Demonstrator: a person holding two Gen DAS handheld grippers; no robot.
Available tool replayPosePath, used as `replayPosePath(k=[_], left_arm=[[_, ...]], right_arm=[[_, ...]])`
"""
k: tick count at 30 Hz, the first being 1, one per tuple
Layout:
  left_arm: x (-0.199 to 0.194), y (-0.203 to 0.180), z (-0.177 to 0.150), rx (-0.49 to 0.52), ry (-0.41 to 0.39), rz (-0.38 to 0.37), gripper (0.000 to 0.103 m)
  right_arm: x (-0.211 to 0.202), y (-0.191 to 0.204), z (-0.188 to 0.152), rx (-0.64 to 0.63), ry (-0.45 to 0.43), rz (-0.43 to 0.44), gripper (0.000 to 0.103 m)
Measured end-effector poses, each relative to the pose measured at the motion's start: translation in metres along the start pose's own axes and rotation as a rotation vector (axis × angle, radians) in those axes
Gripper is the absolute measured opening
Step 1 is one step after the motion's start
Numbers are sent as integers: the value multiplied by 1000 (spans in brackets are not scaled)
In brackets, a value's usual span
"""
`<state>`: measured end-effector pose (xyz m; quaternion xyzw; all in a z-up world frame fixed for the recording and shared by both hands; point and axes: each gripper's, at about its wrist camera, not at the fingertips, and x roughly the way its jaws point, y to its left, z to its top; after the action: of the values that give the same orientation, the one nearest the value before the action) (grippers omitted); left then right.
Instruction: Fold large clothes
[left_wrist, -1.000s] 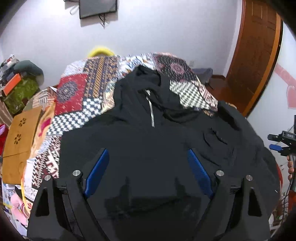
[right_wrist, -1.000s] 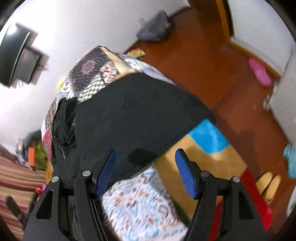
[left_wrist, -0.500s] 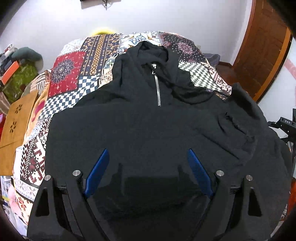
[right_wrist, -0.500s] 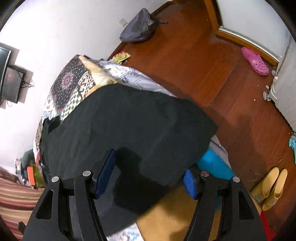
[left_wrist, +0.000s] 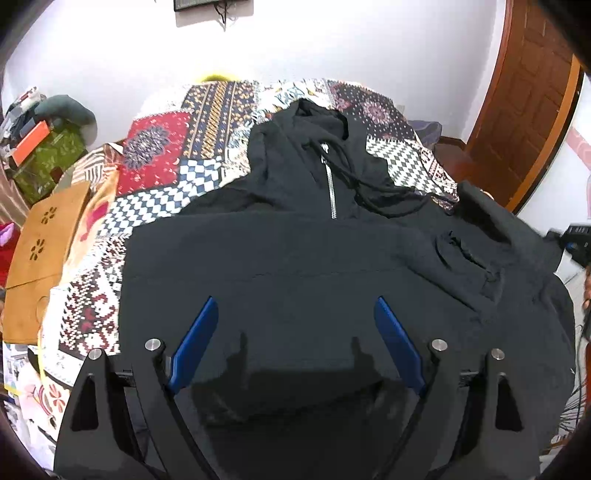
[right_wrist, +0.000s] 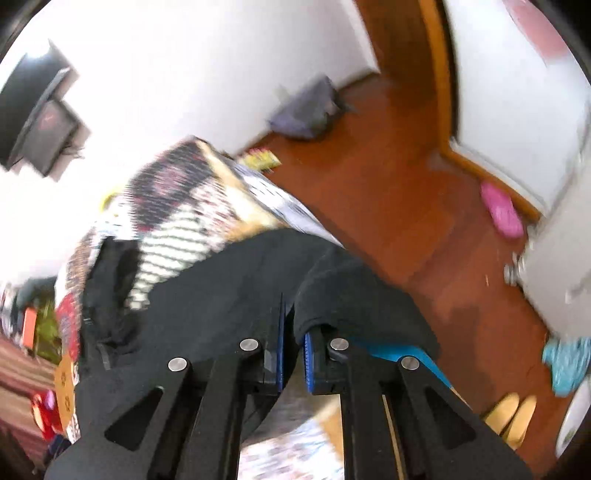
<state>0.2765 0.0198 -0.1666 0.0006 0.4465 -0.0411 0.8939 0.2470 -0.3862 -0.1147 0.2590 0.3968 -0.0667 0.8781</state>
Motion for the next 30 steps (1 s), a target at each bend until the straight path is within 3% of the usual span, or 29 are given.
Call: replayPosePath(k=[6,11,15,21,27,30], left_arm=[[-33,6,-4,16,-69,3,86],[-56,7,-10,40,-115,-7,86],[-69,8,-16,60,-142,7,86],[-81,9,-26,82,-155,7,87],[-82,7,-32,93,-150,9,87],[-79,4,-33,99,-143,7,87]], right_arm=[[-53,77,-6,-180,-85,130,7],[-63,137,-40,-333,-64,223,7],[-41,169,-78,-422,41,277,7],[6,187,-133,-522,238,277,7],[16,194,-164,-578,328,233,7],[9,189,-160,-573,367,234,8]])
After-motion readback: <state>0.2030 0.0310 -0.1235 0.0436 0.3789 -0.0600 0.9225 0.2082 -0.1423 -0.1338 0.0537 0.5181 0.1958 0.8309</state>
